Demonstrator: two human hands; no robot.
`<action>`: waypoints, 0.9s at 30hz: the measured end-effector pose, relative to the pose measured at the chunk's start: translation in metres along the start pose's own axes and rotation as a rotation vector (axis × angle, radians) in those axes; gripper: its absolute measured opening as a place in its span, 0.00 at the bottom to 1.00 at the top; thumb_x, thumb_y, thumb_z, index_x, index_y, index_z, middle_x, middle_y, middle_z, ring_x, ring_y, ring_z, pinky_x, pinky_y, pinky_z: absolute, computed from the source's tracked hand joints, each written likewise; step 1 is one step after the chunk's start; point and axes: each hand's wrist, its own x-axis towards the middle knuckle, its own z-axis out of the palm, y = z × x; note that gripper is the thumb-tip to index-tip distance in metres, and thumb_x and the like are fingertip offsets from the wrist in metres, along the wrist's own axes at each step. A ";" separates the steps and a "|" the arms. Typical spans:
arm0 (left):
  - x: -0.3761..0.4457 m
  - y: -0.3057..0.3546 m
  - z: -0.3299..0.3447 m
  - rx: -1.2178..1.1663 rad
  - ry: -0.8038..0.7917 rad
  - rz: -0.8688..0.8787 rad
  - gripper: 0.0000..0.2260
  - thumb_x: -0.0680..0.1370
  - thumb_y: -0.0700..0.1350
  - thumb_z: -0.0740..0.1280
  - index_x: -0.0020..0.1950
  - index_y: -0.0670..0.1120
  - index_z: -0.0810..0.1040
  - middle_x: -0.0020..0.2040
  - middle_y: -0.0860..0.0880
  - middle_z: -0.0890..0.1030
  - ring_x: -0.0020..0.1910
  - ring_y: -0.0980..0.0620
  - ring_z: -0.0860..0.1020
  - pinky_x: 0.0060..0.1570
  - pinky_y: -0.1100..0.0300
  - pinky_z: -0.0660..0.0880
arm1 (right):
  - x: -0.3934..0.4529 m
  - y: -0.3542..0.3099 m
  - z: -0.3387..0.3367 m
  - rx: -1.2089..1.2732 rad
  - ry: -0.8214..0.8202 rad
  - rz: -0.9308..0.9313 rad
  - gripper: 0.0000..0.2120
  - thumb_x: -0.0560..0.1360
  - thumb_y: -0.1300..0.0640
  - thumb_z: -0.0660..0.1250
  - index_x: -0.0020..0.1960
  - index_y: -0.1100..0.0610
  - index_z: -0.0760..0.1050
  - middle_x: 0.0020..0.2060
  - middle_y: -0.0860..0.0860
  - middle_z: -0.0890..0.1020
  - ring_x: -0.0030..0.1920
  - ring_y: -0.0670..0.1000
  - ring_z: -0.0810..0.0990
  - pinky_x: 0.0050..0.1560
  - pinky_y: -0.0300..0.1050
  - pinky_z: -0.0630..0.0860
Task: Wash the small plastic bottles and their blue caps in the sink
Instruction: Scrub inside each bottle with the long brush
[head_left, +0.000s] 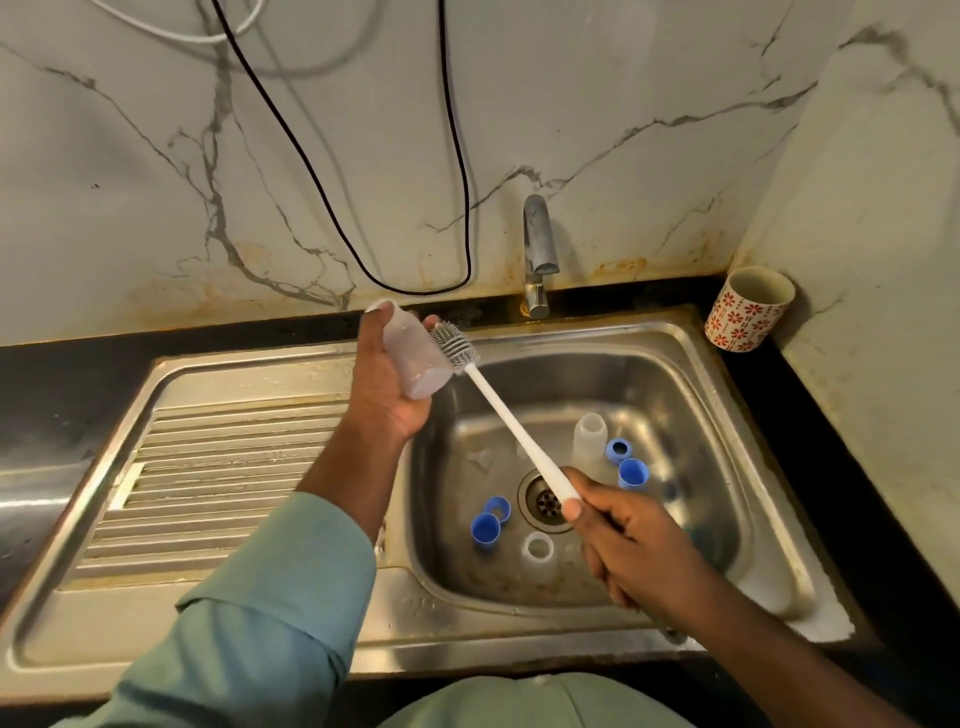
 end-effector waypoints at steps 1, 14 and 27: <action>-0.001 -0.004 0.000 0.046 -0.025 -0.022 0.29 0.69 0.56 0.74 0.65 0.44 0.71 0.50 0.44 0.78 0.47 0.48 0.80 0.46 0.50 0.79 | 0.002 -0.001 -0.001 0.000 0.010 0.001 0.14 0.81 0.54 0.61 0.57 0.33 0.71 0.28 0.50 0.72 0.22 0.43 0.67 0.23 0.39 0.68; -0.006 -0.014 0.018 -0.219 0.351 -0.053 0.34 0.72 0.68 0.68 0.68 0.47 0.66 0.60 0.38 0.75 0.55 0.38 0.79 0.49 0.43 0.82 | 0.019 -0.003 0.011 -0.022 0.040 -0.030 0.14 0.82 0.52 0.60 0.53 0.30 0.72 0.29 0.52 0.71 0.24 0.47 0.68 0.23 0.41 0.68; 0.006 -0.003 0.028 -0.373 0.482 0.142 0.38 0.67 0.44 0.80 0.72 0.46 0.64 0.59 0.40 0.77 0.52 0.39 0.80 0.35 0.47 0.82 | 0.028 -0.003 0.016 -0.161 0.077 -0.082 0.12 0.81 0.50 0.60 0.56 0.32 0.73 0.27 0.46 0.71 0.23 0.41 0.69 0.24 0.35 0.68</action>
